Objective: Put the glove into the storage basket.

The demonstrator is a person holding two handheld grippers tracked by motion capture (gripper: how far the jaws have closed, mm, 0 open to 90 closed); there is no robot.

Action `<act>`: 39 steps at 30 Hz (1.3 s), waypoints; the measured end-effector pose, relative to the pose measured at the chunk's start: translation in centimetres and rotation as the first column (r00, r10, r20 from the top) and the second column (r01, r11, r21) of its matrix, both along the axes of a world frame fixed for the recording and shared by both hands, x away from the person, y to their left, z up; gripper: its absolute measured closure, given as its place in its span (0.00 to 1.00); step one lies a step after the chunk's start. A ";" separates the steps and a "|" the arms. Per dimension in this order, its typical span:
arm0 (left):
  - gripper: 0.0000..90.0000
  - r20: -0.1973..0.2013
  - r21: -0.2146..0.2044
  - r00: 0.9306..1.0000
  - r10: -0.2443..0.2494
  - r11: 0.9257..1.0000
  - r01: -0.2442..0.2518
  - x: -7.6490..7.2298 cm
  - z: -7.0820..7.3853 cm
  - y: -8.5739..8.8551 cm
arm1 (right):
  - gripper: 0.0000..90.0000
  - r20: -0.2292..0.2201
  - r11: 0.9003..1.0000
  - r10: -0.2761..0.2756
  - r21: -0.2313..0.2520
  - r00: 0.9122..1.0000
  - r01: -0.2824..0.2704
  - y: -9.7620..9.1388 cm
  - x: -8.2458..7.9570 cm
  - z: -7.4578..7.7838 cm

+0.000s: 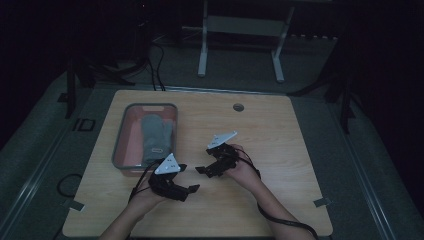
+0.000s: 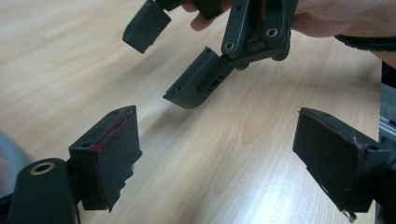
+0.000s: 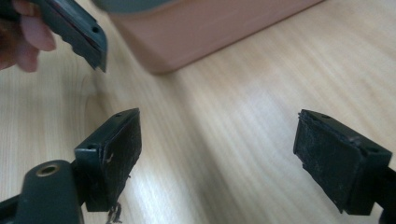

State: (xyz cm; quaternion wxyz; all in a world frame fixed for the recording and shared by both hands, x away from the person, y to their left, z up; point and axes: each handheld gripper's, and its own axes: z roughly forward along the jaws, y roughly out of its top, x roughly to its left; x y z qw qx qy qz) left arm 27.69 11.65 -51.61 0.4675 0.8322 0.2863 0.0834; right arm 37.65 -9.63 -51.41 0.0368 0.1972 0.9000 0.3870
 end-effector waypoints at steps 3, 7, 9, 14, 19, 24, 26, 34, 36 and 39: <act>0.17 -0.015 0.005 1.000 -0.021 1.000 0.021 0.0 -0.8 -0.4 | 0.17 -0.001 1.000 0.021 -0.013 1.000 -0.021 -0.3 -0.3 -0.7; 0.17 -0.031 -0.005 0.999 -0.029 1.000 0.029 0.0 -1.8 -0.8 | 0.16 0.001 0.999 0.033 0.001 0.999 -0.033 -0.9 -0.4 -1.3; 0.17 -0.032 -0.009 0.999 -0.042 0.999 0.041 -0.1 -2.2 -1.0 | 0.16 0.010 0.999 0.038 0.004 0.999 -0.038 -1.1 -0.5 -1.6; 0.17 -0.040 -0.027 0.998 -0.056 0.998 0.055 -0.3 -2.8 -1.5 | 0.16 0.004 0.999 0.043 -0.004 0.999 -0.043 -2.0 -0.9 -2.8; 0.17 -0.025 -0.046 0.994 -0.104 0.994 0.103 -0.6 -3.3 -2.0 | 0.16 0.007 0.999 0.044 -0.018 0.999 -0.044 -2.8 -1.3 -3.5; 0.17 -0.027 -0.054 0.988 -0.152 0.987 0.151 -0.9 -3.8 -2.6 | 0.16 0.021 0.999 0.034 0.000 0.999 -0.034 -3.9 -2.1 -4.0; 0.17 -0.029 -0.057 0.986 -0.163 0.985 0.162 -1.0 -3.9 -2.5 | 0.16 0.034 0.999 0.035 0.007 0.999 -0.035 -4.6 -2.6 -4.3; 0.17 -0.001 -0.034 0.986 -0.164 0.986 0.164 -1.2 -4.0 -2.5 | 0.16 0.035 0.999 0.022 0.033 0.999 -0.023 -5.9 -2.9 -4.9; 0.17 -0.003 -0.036 0.986 -0.165 0.986 0.165 -1.3 -4.1 -2.5 | 0.16 0.037 0.999 0.015 0.034 0.999 -0.017 -5.9 -2.9 -4.9; 0.17 -0.002 -0.039 0.985 -0.173 0.984 0.173 -1.3 -4.1 -2.5 | 0.16 0.045 0.999 0.022 0.037 0.999 -0.024 -5.8 -2.9 -4.9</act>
